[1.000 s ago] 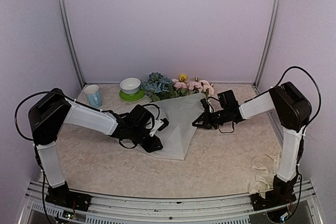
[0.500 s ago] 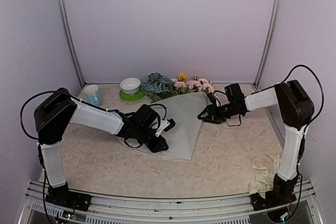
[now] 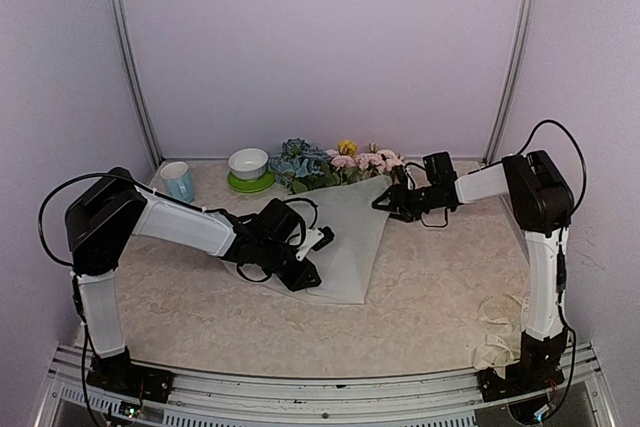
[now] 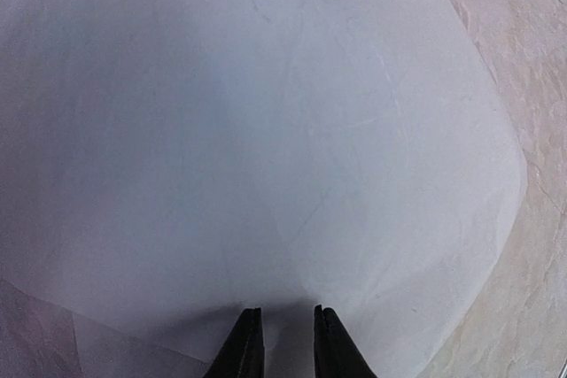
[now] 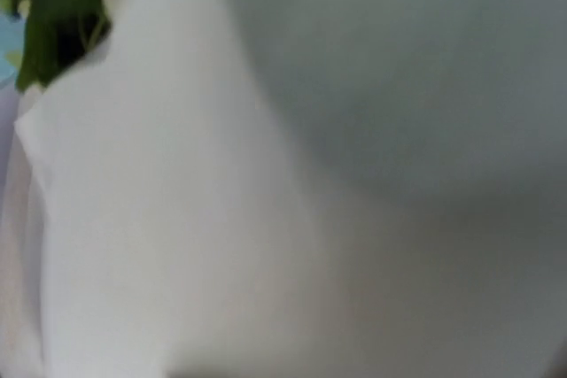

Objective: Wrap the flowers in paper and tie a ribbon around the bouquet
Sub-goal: Press the fold line on the 2/3-folded wrapping paper.

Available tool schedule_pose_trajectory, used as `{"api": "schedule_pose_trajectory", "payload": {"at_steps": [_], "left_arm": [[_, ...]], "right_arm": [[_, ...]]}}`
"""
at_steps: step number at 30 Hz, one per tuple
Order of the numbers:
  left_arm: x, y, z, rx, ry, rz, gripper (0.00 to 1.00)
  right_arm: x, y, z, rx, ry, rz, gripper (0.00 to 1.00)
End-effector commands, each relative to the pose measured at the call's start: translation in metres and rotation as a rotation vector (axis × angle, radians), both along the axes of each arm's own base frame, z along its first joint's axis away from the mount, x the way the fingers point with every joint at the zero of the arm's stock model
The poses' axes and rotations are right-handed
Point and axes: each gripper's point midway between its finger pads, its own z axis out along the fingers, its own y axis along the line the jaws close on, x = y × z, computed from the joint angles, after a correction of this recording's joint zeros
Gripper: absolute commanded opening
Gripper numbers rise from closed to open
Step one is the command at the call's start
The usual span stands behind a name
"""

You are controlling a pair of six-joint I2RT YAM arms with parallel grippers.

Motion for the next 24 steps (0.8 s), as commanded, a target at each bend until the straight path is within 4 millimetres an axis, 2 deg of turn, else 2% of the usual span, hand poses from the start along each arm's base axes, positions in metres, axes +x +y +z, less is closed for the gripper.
{"api": "schedule_pose_trajectory", "payload": {"at_steps": [1, 4, 7, 11, 13, 14, 16, 18, 21, 24], "left_arm": [[-0.035, 0.031, -0.052, 0.164, 0.147, -0.022, 0.21], [-0.037, 0.032, -0.054, 0.165, 0.154, -0.024, 0.21], [-0.038, 0.032, -0.055, 0.165, 0.156, -0.027, 0.21], [-0.037, 0.031, -0.054, 0.162, 0.158, -0.029, 0.21], [-0.037, 0.031, -0.054, 0.161, 0.158, -0.03, 0.21], [-0.037, 0.03, -0.055, 0.162, 0.158, -0.03, 0.21], [-0.035, 0.03, -0.054, 0.161, 0.156, -0.024, 0.21], [-0.034, 0.031, -0.052, 0.161, 0.152, -0.019, 0.21], [-0.03, 0.031, -0.048, 0.151, 0.135, -0.003, 0.22], [-0.023, 0.028, -0.04, 0.122, 0.107, 0.016, 0.24]], "right_arm": [[0.034, -0.02, 0.001, -0.003, -0.014, -0.119, 0.45], [0.045, -0.032, 0.002, -0.007, -0.023, -0.159, 0.29], [0.049, -0.034, 0.004, -0.019, -0.043, -0.142, 0.07], [0.049, -0.034, 0.009, -0.036, -0.066, -0.129, 0.0], [0.051, -0.038, 0.012, -0.043, -0.072, -0.135, 0.01], [0.051, -0.04, 0.014, -0.047, -0.074, -0.137, 0.06], [0.052, -0.047, 0.019, -0.082, -0.08, -0.153, 0.25], [0.05, -0.058, 0.025, -0.158, -0.093, -0.176, 0.36], [0.037, -0.072, 0.044, -0.284, -0.148, -0.203, 0.4], [0.008, -0.065, 0.059, -0.438, -0.21, -0.186, 0.4]]}}
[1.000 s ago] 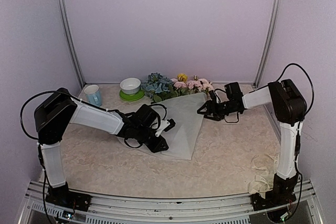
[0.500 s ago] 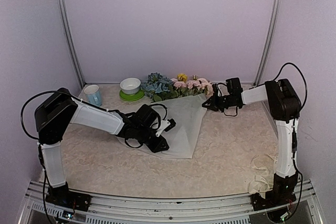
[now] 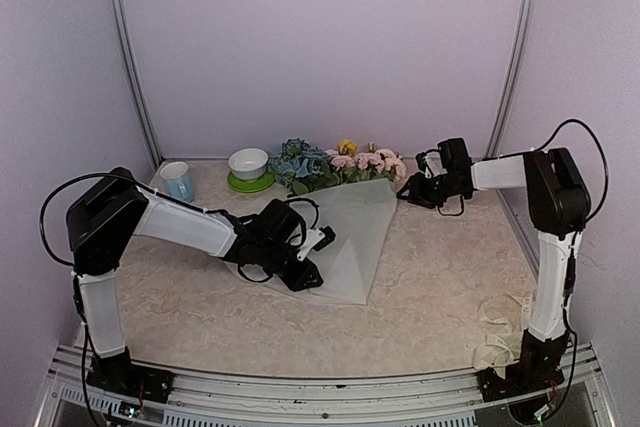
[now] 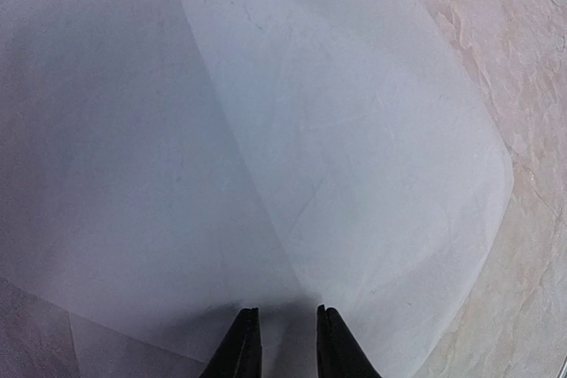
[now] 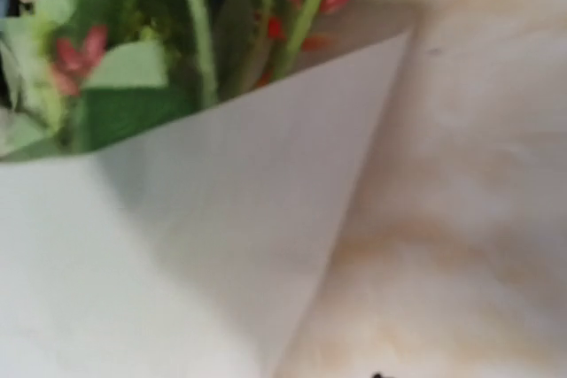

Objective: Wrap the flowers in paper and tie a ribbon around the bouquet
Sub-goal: Press the fold line on the 2/3-folded wrapping paper.

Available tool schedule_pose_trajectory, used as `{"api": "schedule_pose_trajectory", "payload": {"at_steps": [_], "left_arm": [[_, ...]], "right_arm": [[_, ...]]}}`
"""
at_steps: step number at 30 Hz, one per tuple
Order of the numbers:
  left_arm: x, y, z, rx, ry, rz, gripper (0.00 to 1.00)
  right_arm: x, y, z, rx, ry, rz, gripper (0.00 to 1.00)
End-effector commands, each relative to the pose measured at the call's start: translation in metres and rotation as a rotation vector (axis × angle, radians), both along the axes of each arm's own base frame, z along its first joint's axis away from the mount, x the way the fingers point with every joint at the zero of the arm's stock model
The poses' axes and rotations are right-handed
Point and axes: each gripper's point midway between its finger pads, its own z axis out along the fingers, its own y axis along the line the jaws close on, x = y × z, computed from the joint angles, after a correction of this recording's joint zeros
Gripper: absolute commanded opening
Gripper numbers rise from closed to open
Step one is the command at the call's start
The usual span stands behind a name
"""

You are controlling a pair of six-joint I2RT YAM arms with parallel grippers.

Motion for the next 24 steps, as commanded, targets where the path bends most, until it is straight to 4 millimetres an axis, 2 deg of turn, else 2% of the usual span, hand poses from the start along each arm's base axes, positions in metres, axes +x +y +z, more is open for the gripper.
{"api": "schedule_pose_trajectory", "payload": {"at_steps": [1, 2, 3, 4, 5, 8, 10, 15, 17, 21, 24], "left_arm": [[-0.021, 0.03, -0.036, 0.123, 0.098, 0.029, 0.24], [-0.018, 0.028, -0.033, 0.108, 0.086, 0.035, 0.24], [-0.016, 0.026, -0.03, 0.095, 0.076, 0.04, 0.25], [-0.013, 0.025, -0.027, 0.084, 0.067, 0.046, 0.25], [-0.011, 0.023, -0.024, 0.072, 0.061, 0.051, 0.25], [-0.007, 0.019, -0.02, 0.052, 0.051, 0.061, 0.25], [-0.005, 0.02, -0.019, 0.051, 0.047, 0.07, 0.25], [0.002, 0.026, -0.007, 0.029, 0.007, 0.122, 0.24], [0.006, 0.027, 0.003, 0.006, -0.025, 0.144, 0.24], [0.012, 0.029, 0.03, -0.06, -0.105, 0.174, 0.25], [0.002, 0.025, 0.05, -0.12, -0.172, 0.13, 0.26]], "right_arm": [[-0.035, 0.0, 0.05, -0.29, -0.137, 0.012, 0.4], [-0.046, 0.002, 0.05, -0.379, -0.147, 0.012, 0.4], [-0.06, 0.014, 0.051, -0.431, -0.158, 0.047, 0.4], [-0.076, 0.029, 0.052, -0.448, -0.164, 0.097, 0.37], [-0.094, 0.052, 0.054, -0.409, -0.173, 0.18, 0.32], [-0.167, 0.129, 0.059, -0.084, -0.121, 0.517, 0.25], [-0.204, 0.154, 0.056, 0.087, -0.038, 0.62, 0.18], [-0.261, 0.18, 0.029, 0.241, 0.114, 0.746, 0.06], [-0.277, 0.186, 0.012, 0.253, 0.176, 0.775, 0.04], [-0.286, 0.182, -0.032, 0.176, 0.28, 0.743, 0.0], [-0.288, 0.169, -0.065, 0.077, 0.35, 0.699, 0.0]]}}
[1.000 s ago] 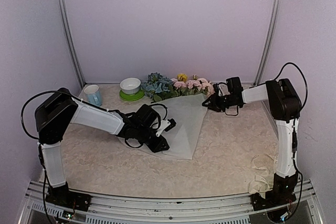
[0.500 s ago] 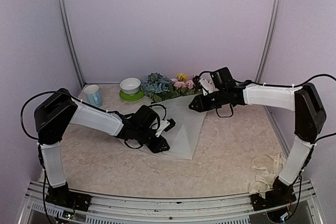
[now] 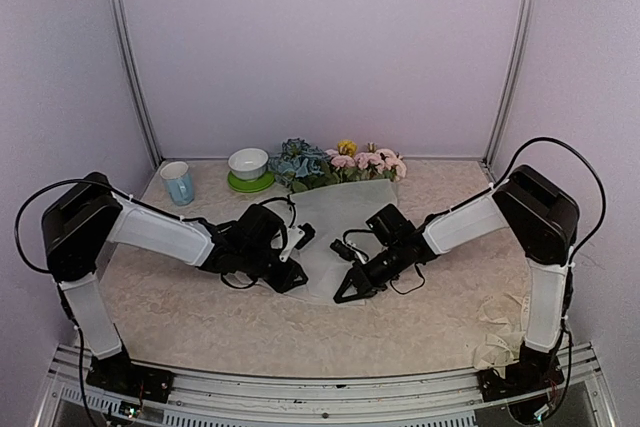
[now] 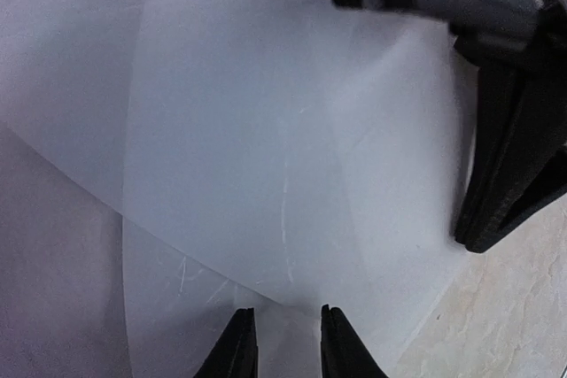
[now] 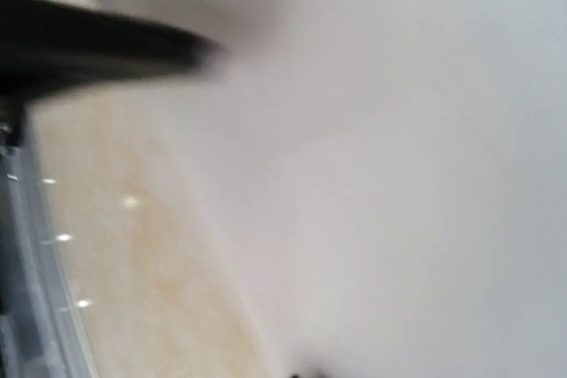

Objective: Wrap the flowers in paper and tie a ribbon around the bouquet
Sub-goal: Press the fold line on the 2/3-folded wrapping paper, then pick up the two-thirds-folded wrapping paper from the center of the board.

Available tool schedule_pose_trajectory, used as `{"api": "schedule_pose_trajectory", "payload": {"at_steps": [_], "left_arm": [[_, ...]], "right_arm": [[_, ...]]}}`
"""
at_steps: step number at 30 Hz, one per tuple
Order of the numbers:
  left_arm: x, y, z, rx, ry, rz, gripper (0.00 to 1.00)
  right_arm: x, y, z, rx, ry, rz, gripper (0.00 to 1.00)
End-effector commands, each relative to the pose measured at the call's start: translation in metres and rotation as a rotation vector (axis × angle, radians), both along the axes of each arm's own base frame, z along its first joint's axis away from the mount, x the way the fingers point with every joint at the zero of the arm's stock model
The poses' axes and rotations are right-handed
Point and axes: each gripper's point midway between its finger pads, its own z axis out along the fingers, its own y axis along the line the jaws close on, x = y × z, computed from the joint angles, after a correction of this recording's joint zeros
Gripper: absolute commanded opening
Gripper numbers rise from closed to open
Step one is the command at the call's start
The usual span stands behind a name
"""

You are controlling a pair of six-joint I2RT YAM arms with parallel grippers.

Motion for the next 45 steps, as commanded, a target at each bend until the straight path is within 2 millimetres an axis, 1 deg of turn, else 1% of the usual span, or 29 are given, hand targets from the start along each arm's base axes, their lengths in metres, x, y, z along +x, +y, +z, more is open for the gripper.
{"api": "schedule_pose_trajectory", "payload": {"at_steps": [1, 3, 5, 7, 9, 11, 14, 17, 19, 22, 24, 25, 29, 31, 34, 37, 39, 40, 42, 43, 45], "left_arm": [[-0.003, -0.011, 0.046, -0.108, -0.156, -0.036, 0.26], [-0.015, -0.02, 0.054, -0.109, -0.205, -0.1, 0.27], [-0.025, -0.029, 0.05, -0.08, -0.231, -0.161, 0.27], [-0.029, -0.034, 0.039, -0.035, -0.232, -0.196, 0.25], [-0.029, -0.036, 0.026, 0.011, -0.216, -0.208, 0.24], [-0.026, -0.035, 0.013, 0.061, -0.204, -0.205, 0.23], [-0.025, -0.027, -0.006, 0.137, -0.165, -0.184, 0.21], [-0.033, -0.008, -0.029, 0.226, -0.076, -0.139, 0.2], [-0.036, 0.009, -0.038, 0.268, -0.036, -0.083, 0.19], [-0.041, 0.035, -0.043, 0.297, 0.03, 0.019, 0.18], [-0.04, 0.053, -0.042, 0.297, 0.074, 0.109, 0.18], [-0.038, 0.067, -0.044, 0.305, 0.098, 0.173, 0.19], [-0.033, 0.108, -0.048, 0.242, 0.226, 0.389, 0.19], [-0.038, 0.12, -0.046, 0.228, 0.259, 0.447, 0.19], [-0.052, 0.127, -0.043, 0.226, 0.282, 0.47, 0.19], [-0.063, 0.14, -0.043, 0.234, 0.313, 0.51, 0.19], [-0.064, 0.15, -0.041, 0.24, 0.308, 0.545, 0.19], [-0.062, 0.154, -0.036, 0.238, 0.293, 0.566, 0.19], [-0.049, 0.157, -0.015, 0.2, 0.226, 0.615, 0.2], [-0.042, 0.156, -0.002, 0.169, 0.192, 0.637, 0.22], [-0.029, 0.154, 0.023, 0.095, 0.133, 0.683, 0.31]], "right_arm": [[-0.007, -0.011, -0.033, -0.099, 0.058, -0.014, 0.0], [-0.009, -0.014, -0.037, -0.113, 0.065, -0.018, 0.0], [-0.008, -0.016, -0.038, -0.127, 0.061, -0.026, 0.0], [-0.006, -0.016, -0.039, -0.139, 0.054, -0.034, 0.0], [-0.004, -0.015, -0.037, -0.137, 0.054, -0.041, 0.0], [-0.003, -0.012, -0.036, -0.125, 0.059, -0.045, 0.0], [-0.001, -0.013, -0.038, -0.133, 0.052, -0.053, 0.0], [-0.001, -0.014, -0.042, -0.147, 0.057, -0.056, 0.0], [-0.001, -0.014, -0.043, -0.146, 0.058, -0.055, 0.0], [-0.001, -0.015, -0.043, -0.148, 0.059, -0.056, 0.0], [-0.002, -0.015, -0.043, -0.148, 0.06, -0.054, 0.0], [-0.002, -0.015, -0.043, -0.147, 0.062, -0.054, 0.0], [-0.003, -0.016, -0.043, -0.152, 0.058, -0.051, 0.0], [-0.003, -0.016, -0.042, -0.151, 0.051, -0.049, 0.0], [-0.003, -0.017, -0.041, -0.147, 0.049, -0.048, 0.0], [-0.003, -0.015, -0.04, -0.137, 0.052, -0.044, 0.0], [-0.004, -0.015, -0.041, -0.137, 0.05, -0.041, 0.0], [-0.004, -0.016, -0.041, -0.139, 0.049, -0.04, 0.0], [-0.004, -0.016, -0.042, -0.141, 0.049, -0.039, 0.0], [-0.004, -0.016, -0.041, -0.139, 0.049, -0.038, 0.0], [-0.004, -0.016, -0.041, -0.141, 0.047, -0.037, 0.0]]}}
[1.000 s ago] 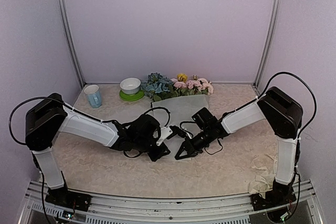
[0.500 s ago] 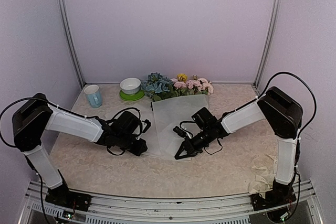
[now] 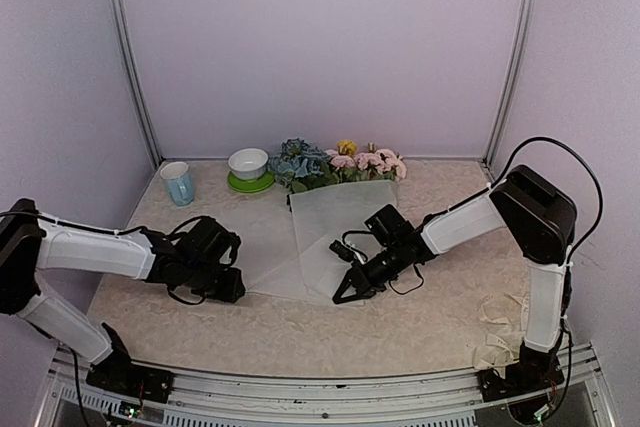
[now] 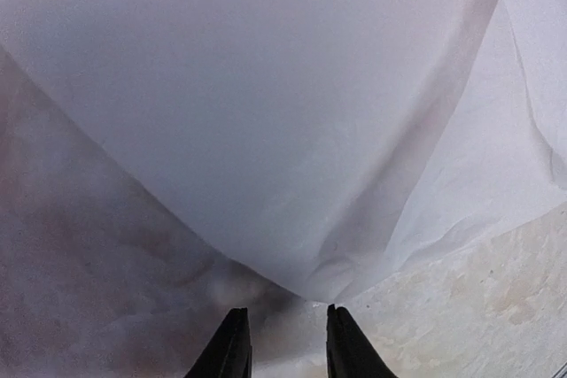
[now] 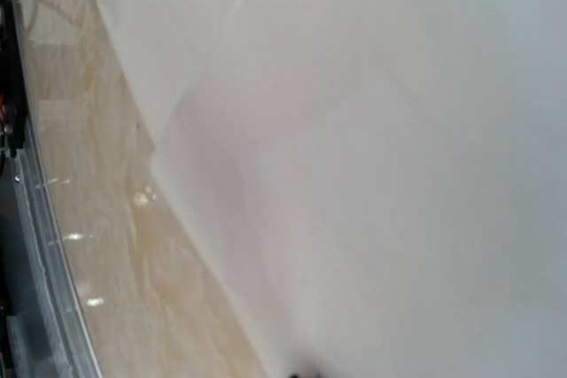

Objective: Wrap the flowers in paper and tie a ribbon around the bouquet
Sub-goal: Pick up the two-thirds-folded wrapping paper from the center of the board.

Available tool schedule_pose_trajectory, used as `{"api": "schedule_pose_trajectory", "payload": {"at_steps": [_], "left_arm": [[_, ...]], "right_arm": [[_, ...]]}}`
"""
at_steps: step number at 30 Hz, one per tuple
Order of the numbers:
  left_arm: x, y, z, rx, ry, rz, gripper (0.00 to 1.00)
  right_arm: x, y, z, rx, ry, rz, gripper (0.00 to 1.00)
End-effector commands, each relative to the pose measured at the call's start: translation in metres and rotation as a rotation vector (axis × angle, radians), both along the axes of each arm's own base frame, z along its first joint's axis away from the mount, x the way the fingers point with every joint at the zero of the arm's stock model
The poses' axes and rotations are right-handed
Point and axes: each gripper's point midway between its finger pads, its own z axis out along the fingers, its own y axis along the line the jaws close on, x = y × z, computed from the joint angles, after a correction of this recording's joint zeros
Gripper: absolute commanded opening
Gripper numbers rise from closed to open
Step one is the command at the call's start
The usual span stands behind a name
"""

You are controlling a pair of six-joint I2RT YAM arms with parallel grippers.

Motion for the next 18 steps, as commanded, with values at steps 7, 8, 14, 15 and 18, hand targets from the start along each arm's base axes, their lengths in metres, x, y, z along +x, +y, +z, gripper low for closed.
{"api": "schedule_pose_trajectory", "payload": {"at_steps": [7, 8, 14, 15, 18], "left_arm": [[0.012, 0.011, 0.036, -0.217, -0.079, 0.237, 0.62], [0.009, 0.014, 0.031, -0.257, -0.054, 0.276, 0.66], [0.001, 0.008, 0.022, -0.415, 0.004, 0.338, 0.73], [0.001, 0.005, 0.019, -0.418, 0.013, 0.33, 0.74], [0.0, -0.003, 0.008, -0.481, 0.051, 0.305, 0.74]], "right_arm": [[0.0, -0.016, -0.03, -0.128, -0.002, -0.03, 0.0], [0.001, -0.015, -0.029, -0.126, -0.005, -0.031, 0.0], [0.001, -0.015, -0.028, -0.124, -0.003, -0.028, 0.0], [0.002, -0.014, -0.028, -0.123, -0.004, -0.028, 0.0], [0.003, -0.013, -0.027, -0.121, -0.004, -0.026, 0.0]]}}
